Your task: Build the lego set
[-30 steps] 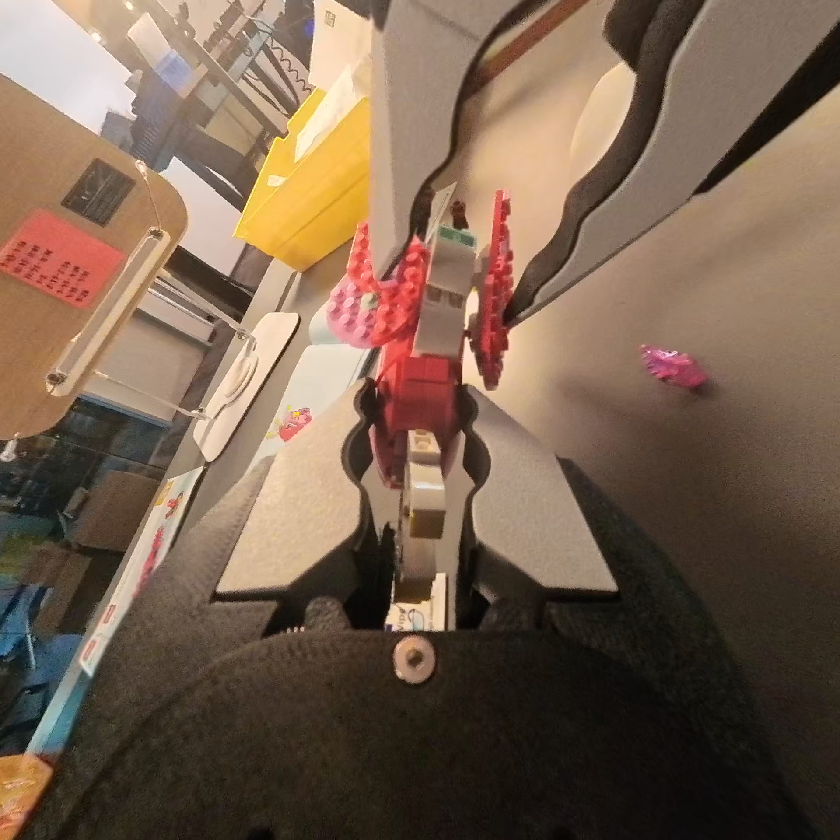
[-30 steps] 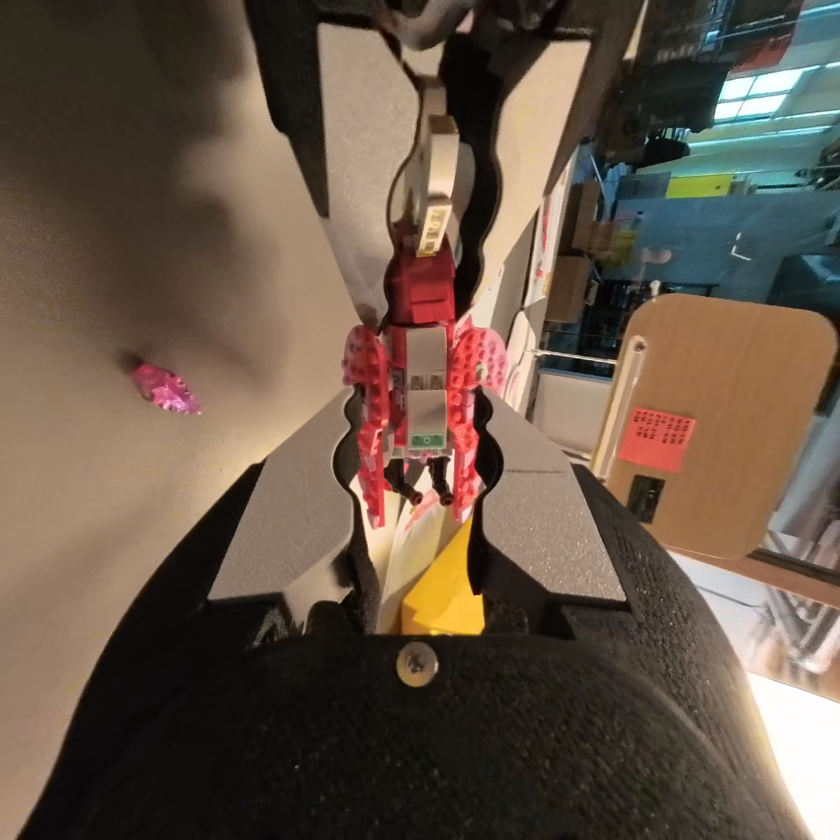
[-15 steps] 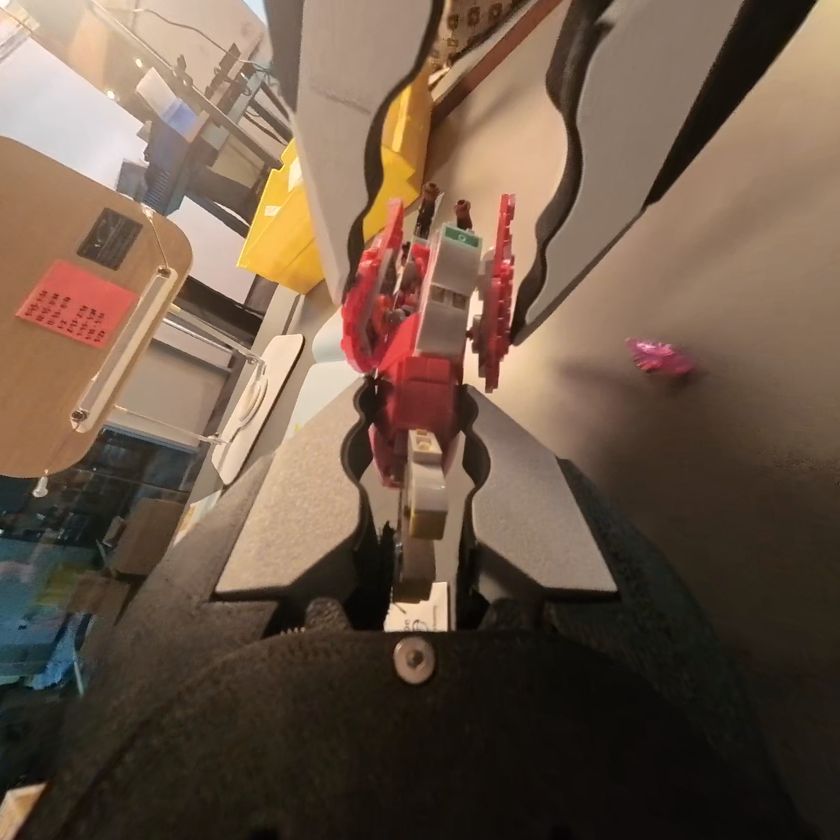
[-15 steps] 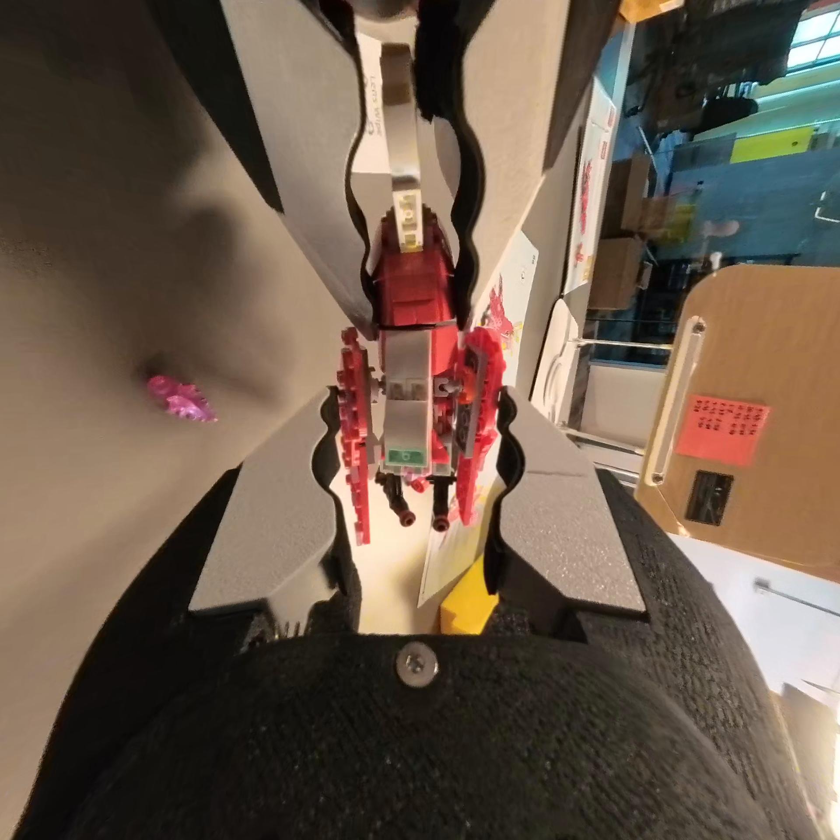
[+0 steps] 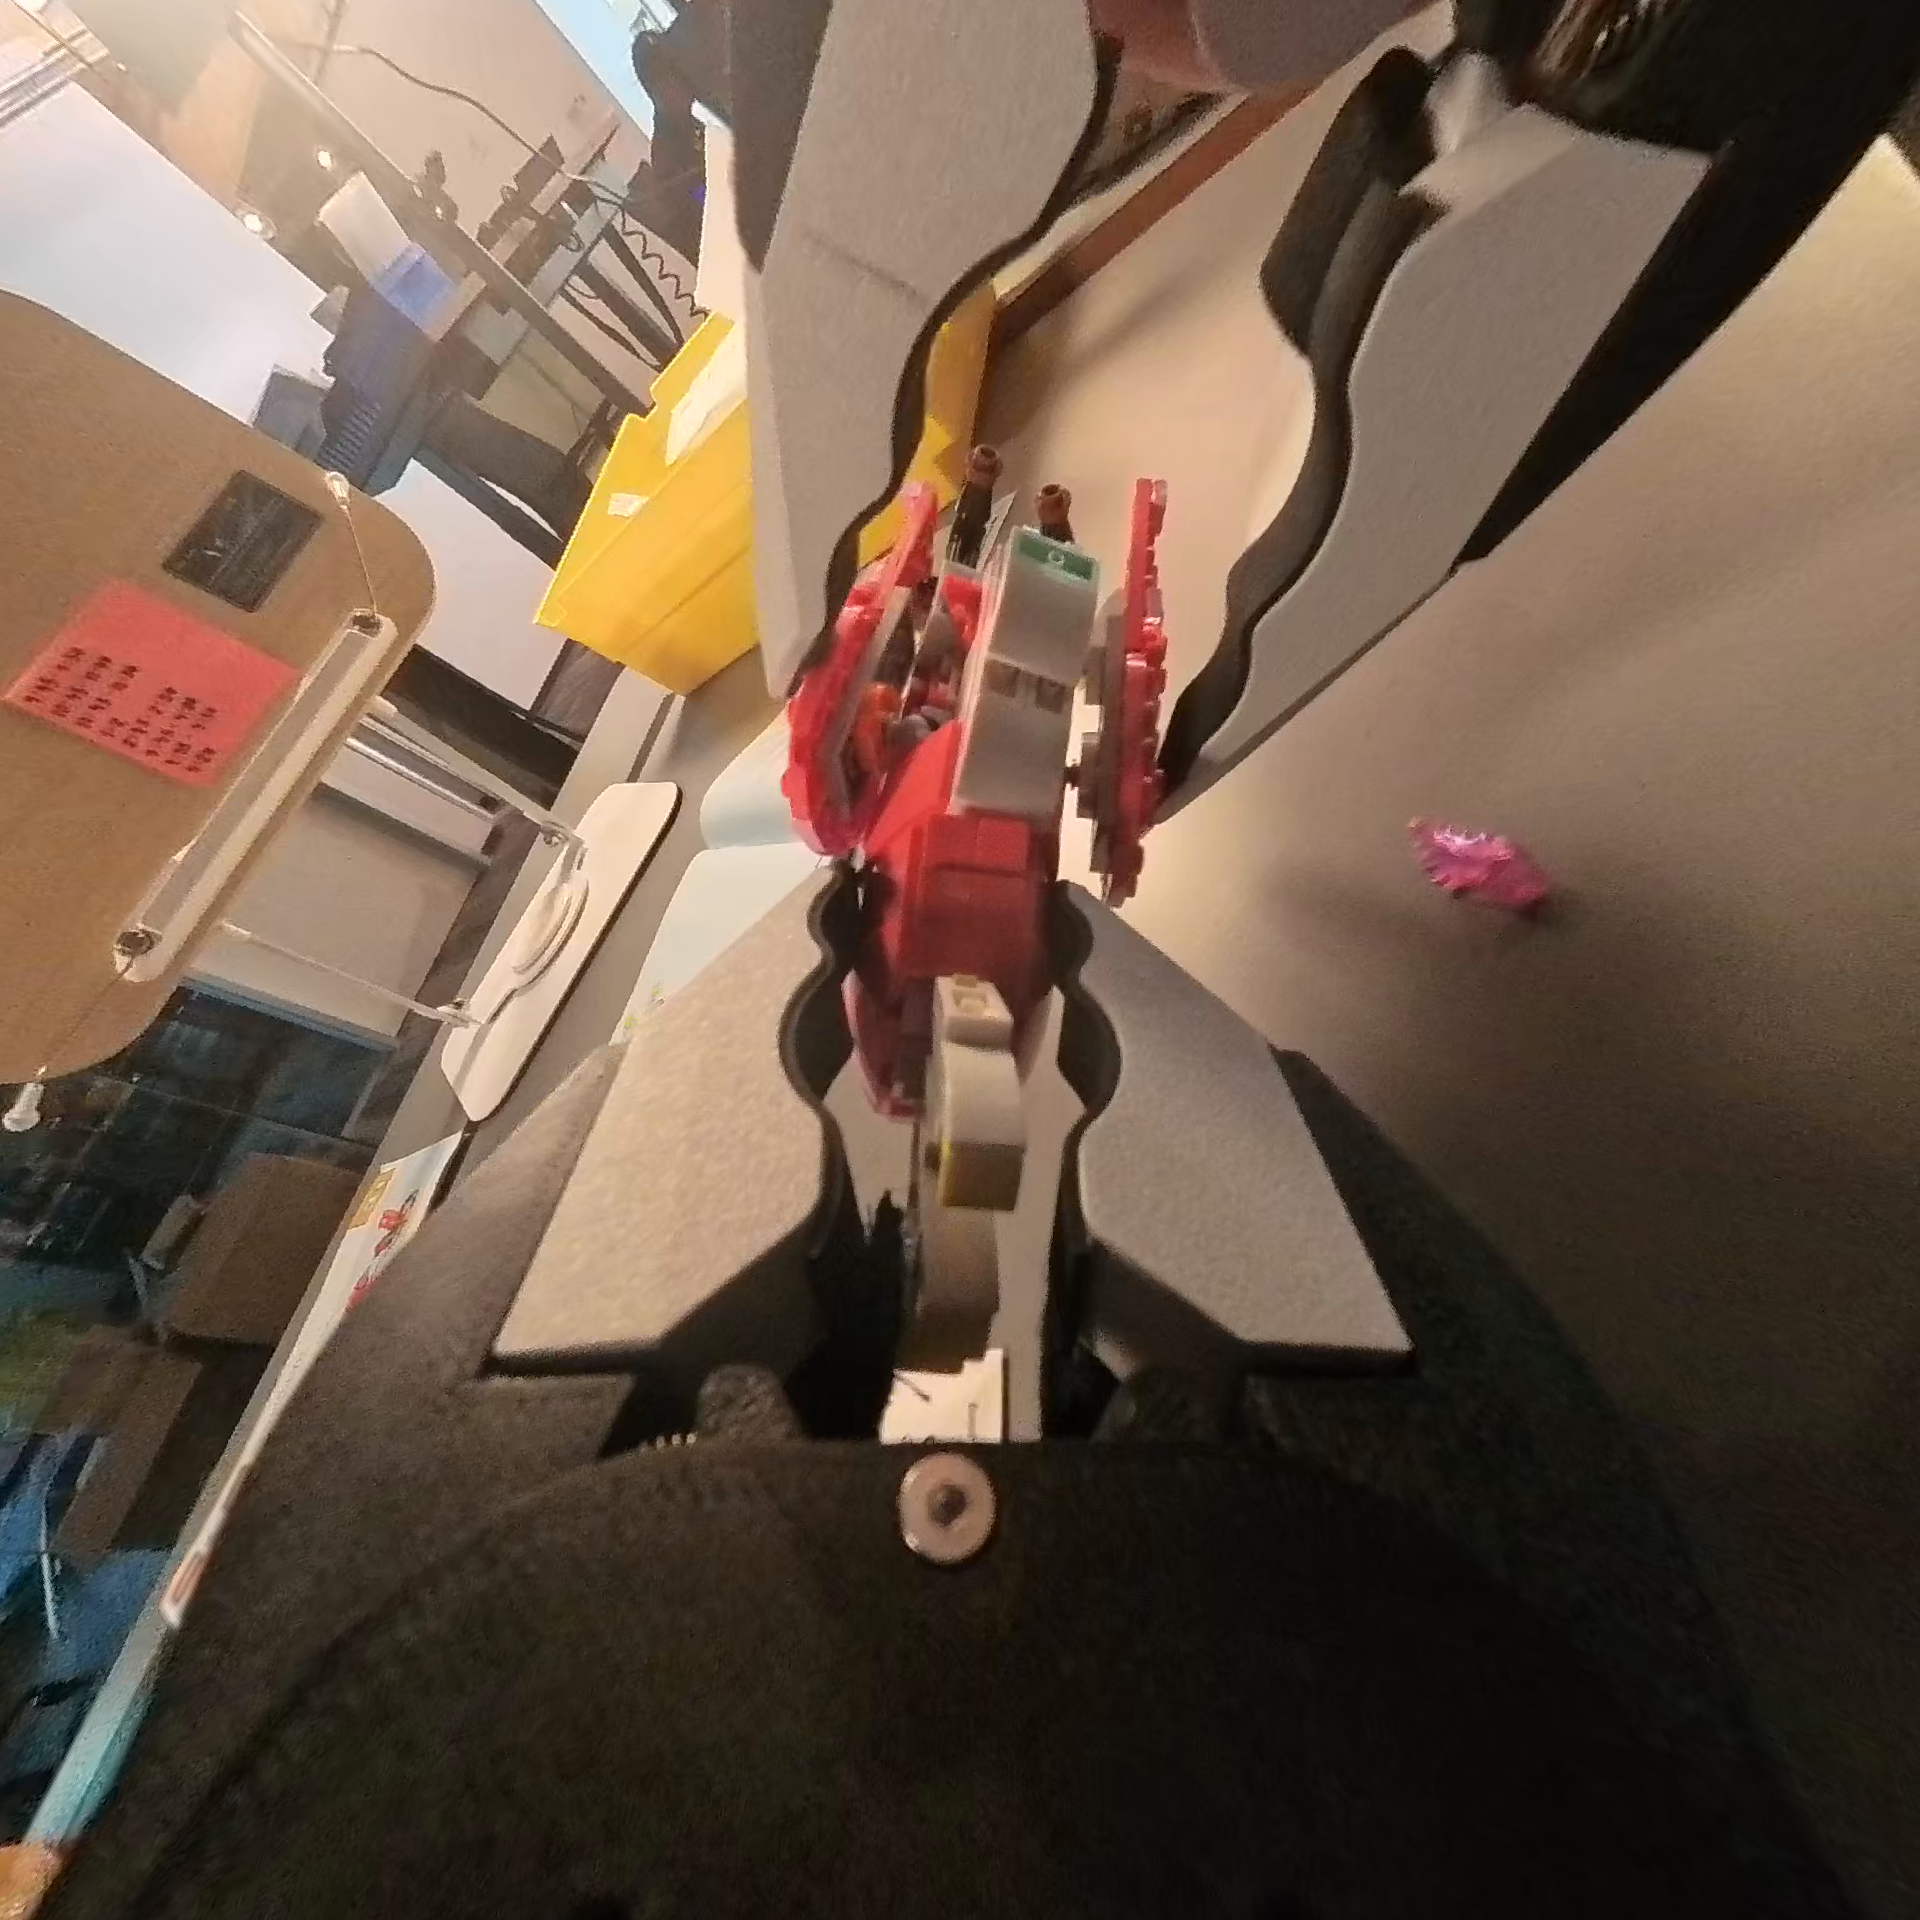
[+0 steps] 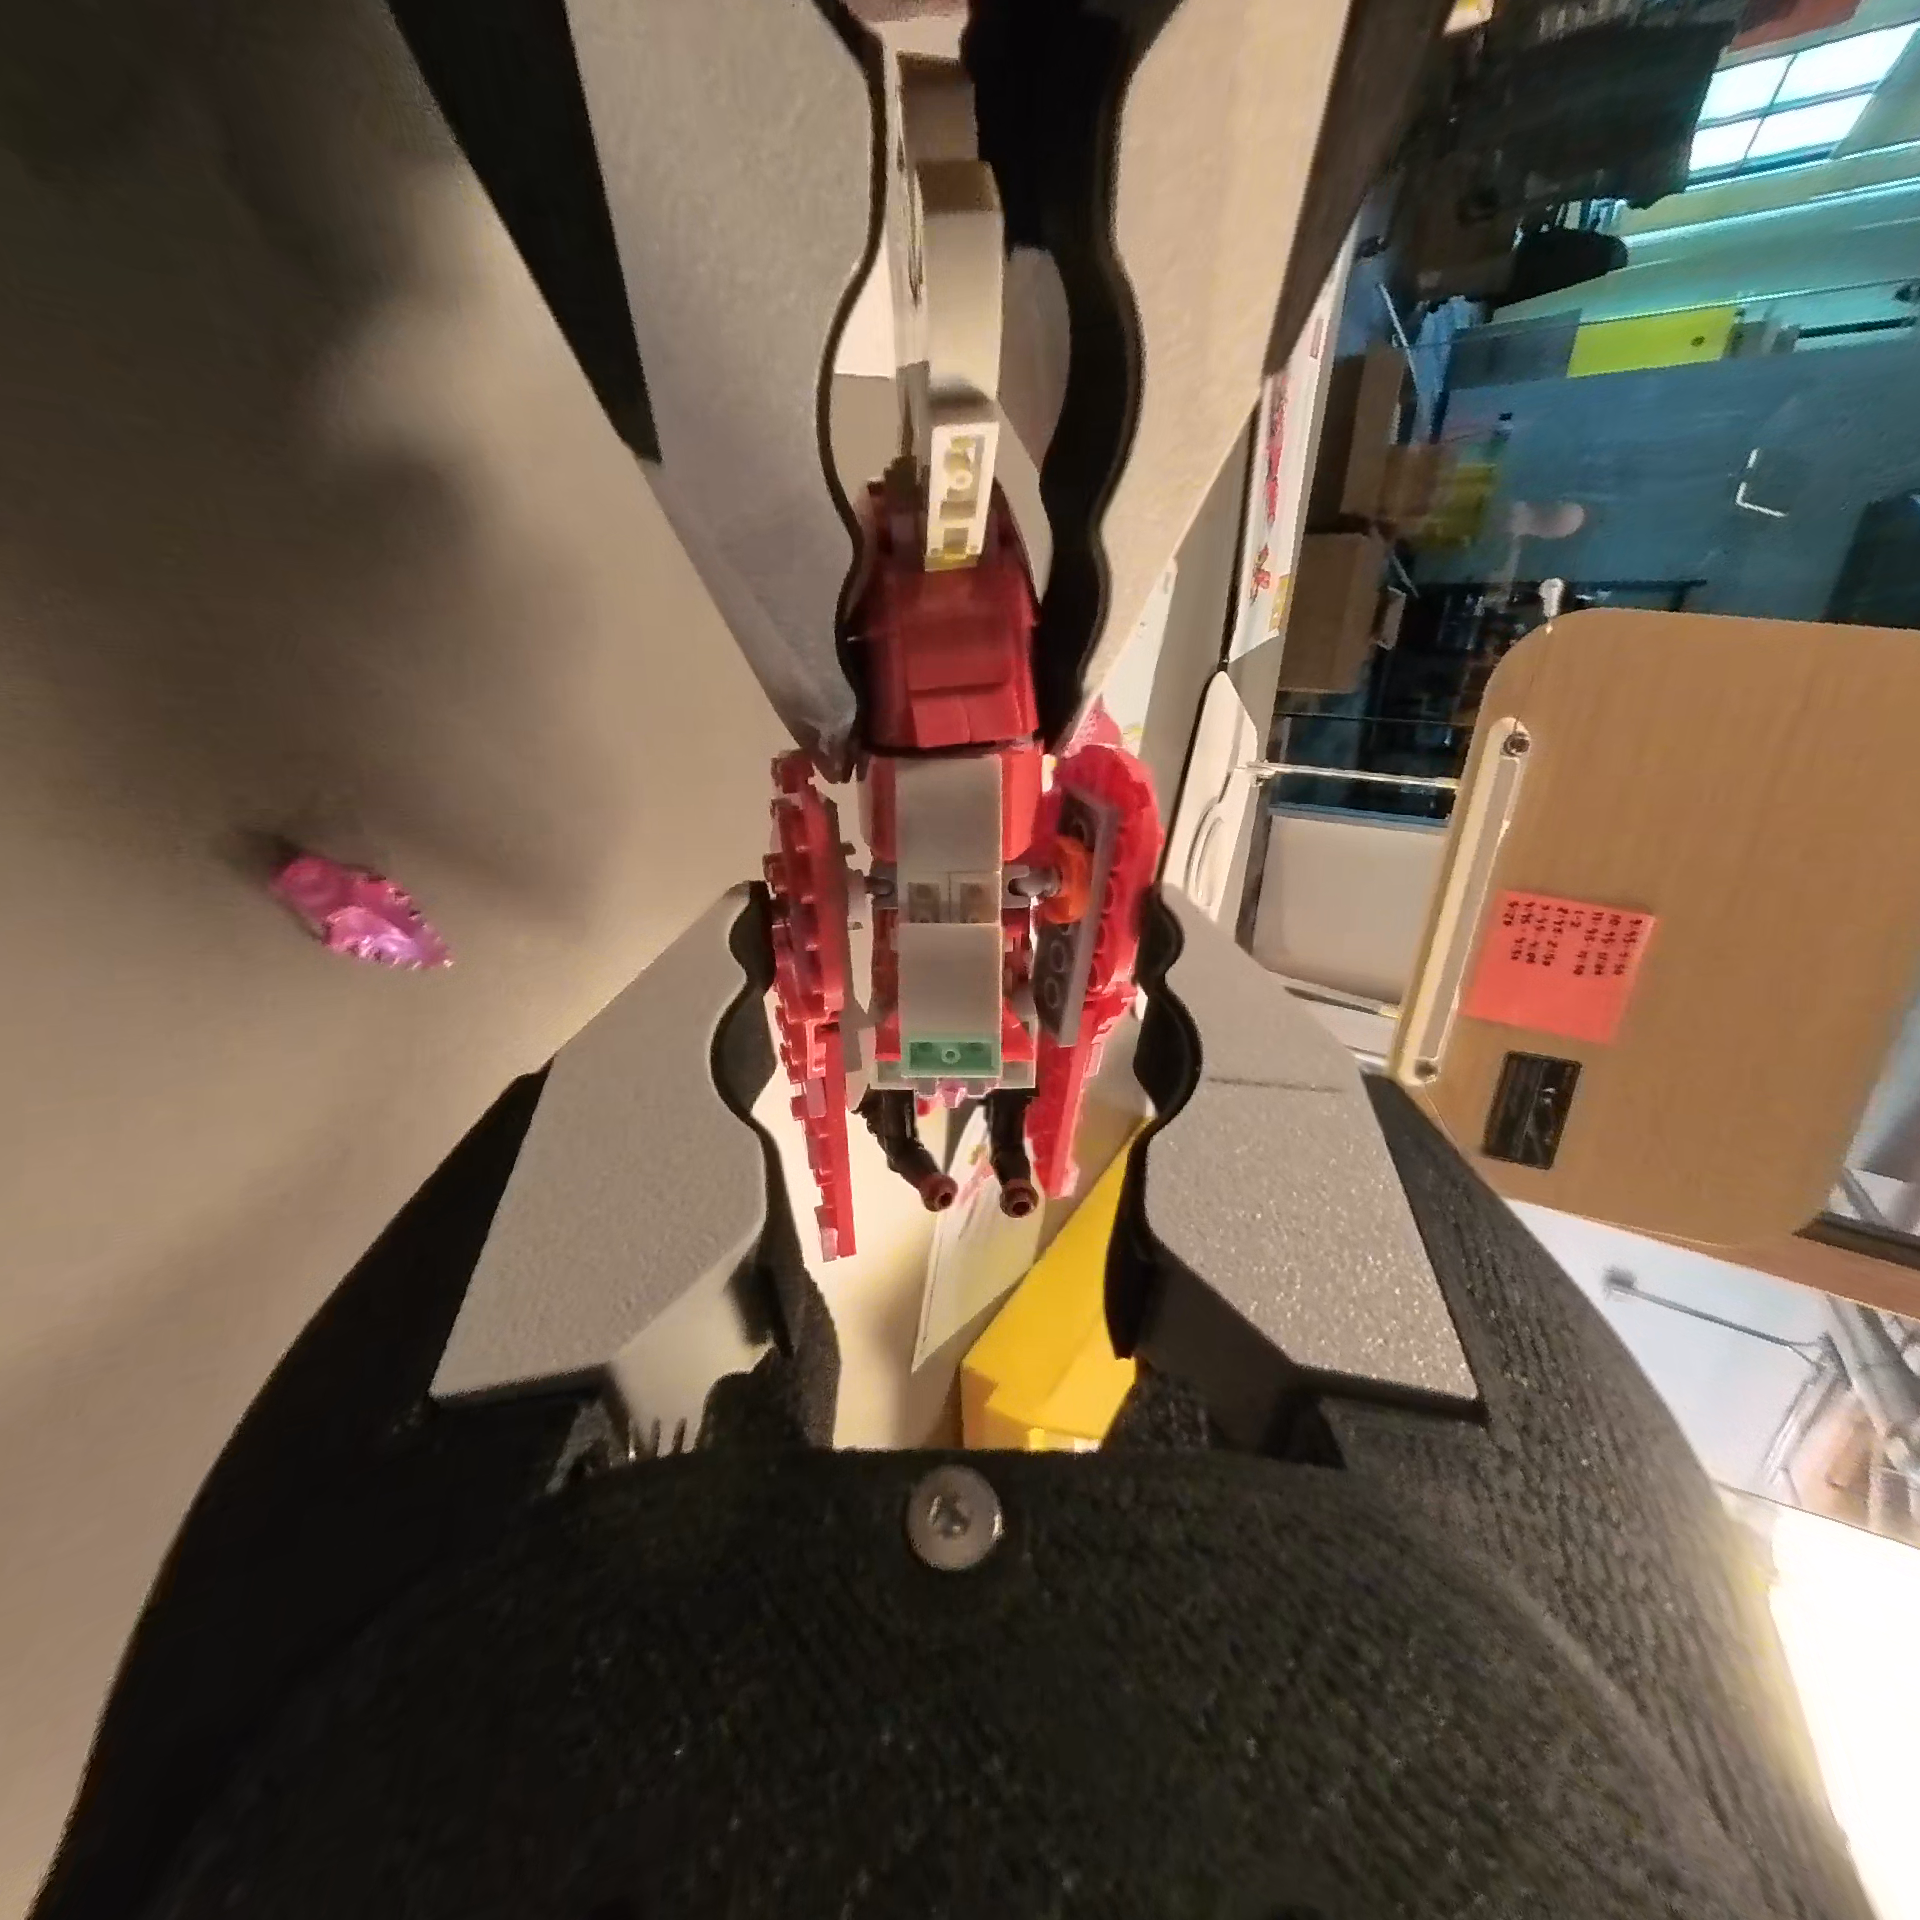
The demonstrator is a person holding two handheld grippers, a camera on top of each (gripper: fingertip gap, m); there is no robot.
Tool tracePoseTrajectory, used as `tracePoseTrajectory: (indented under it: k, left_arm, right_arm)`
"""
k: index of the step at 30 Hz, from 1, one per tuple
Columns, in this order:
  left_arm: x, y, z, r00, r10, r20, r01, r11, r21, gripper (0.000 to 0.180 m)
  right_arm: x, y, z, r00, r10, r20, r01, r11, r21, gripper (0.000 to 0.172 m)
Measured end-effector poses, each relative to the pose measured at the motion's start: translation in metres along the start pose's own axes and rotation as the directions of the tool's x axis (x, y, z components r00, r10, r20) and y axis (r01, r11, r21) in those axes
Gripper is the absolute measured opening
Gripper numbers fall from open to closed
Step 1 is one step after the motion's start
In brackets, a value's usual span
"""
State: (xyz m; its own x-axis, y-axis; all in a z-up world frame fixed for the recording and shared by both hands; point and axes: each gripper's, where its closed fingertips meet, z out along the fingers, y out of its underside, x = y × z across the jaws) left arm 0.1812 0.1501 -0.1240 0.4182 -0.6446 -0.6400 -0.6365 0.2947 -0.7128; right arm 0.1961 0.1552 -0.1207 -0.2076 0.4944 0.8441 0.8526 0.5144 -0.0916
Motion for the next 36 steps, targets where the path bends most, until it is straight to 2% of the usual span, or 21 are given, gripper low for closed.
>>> tracePoseTrajectory:
  k: [5, 13, 15, 16, 18, 19, 22, 25, 28, 30, 36]
  left_arm:
    - [-0.002, 0.0, -0.001, 0.999, -0.041, -0.009, 0.041, 0.999, 0.013, 0.034]
    - [0.006, -0.001, 0.001, 0.997, 0.082, 0.01, -0.082, 0.997, -0.001, 0.034]
    - [0.008, -0.009, -0.001, 0.995, 0.102, 0.016, -0.102, 0.994, 0.046, 0.033]
    - [0.007, -0.021, -0.004, 0.995, 0.094, 0.042, -0.097, 0.991, 0.092, 0.033]
    - [-0.003, -0.032, -0.008, 0.991, 0.086, 0.101, -0.098, 0.988, 0.116, 0.031]
    - [-0.007, -0.033, -0.011, 0.994, 0.052, 0.1, -0.065, 0.989, 0.13, 0.031]
    - [-0.01, -0.012, -0.007, 0.998, -0.019, 0.053, 0.016, 0.998, 0.058, 0.032]
    - [-0.01, -0.005, -0.005, 0.998, -0.055, 0.025, 0.055, 0.998, 0.021, 0.032]
    - [-0.014, 0.002, -0.004, 0.998, -0.038, 0.046, 0.038, 0.999, -0.011, 0.032]
    - [-0.018, 0.008, -0.003, 0.996, -0.071, 0.053, 0.073, 0.997, -0.031, 0.032]
    - [-0.025, 0.018, -0.002, 0.986, -0.157, 0.063, 0.16, 0.986, -0.044, 0.031]
  right_arm:
    - [0.002, 0.0, -0.004, 1.0, -0.017, -0.009, 0.018, 1.0, 0.014, 0.063]
    - [-0.007, 0.003, -0.006, 0.998, -0.002, 0.061, 0.001, 1.0, 0.023, 0.063]
    - [-0.009, 0.004, -0.007, 0.997, 0.002, 0.08, -0.003, 1.0, 0.016, 0.063]
    - [-0.012, 0.005, -0.006, 0.996, -0.007, 0.09, 0.005, 1.0, 0.018, 0.055]
    - [-0.022, 0.0, -0.003, 0.995, -0.046, 0.084, 0.042, 0.998, 0.052, 0.01]
    - [-0.031, -0.004, -0.002, 0.994, -0.054, 0.097, 0.046, 0.996, 0.075, 0.0]
    - [-0.036, -0.006, 0.003, 0.996, 0.016, 0.092, -0.023, 0.997, 0.078, 0.0]
    - [-0.034, 0.0, 0.008, 0.99, 0.098, 0.101, -0.104, 0.993, 0.06, 0.003]
    - [-0.035, 0.008, 0.014, 0.988, 0.124, 0.09, -0.127, 0.991, 0.035, 0.007]
    - [-0.034, 0.011, 0.016, 0.981, 0.171, 0.092, -0.175, 0.984, 0.037, 0.009]
    - [-0.03, 0.02, 0.016, 0.915, 0.381, 0.133, -0.394, 0.915, 0.09, 0.023]
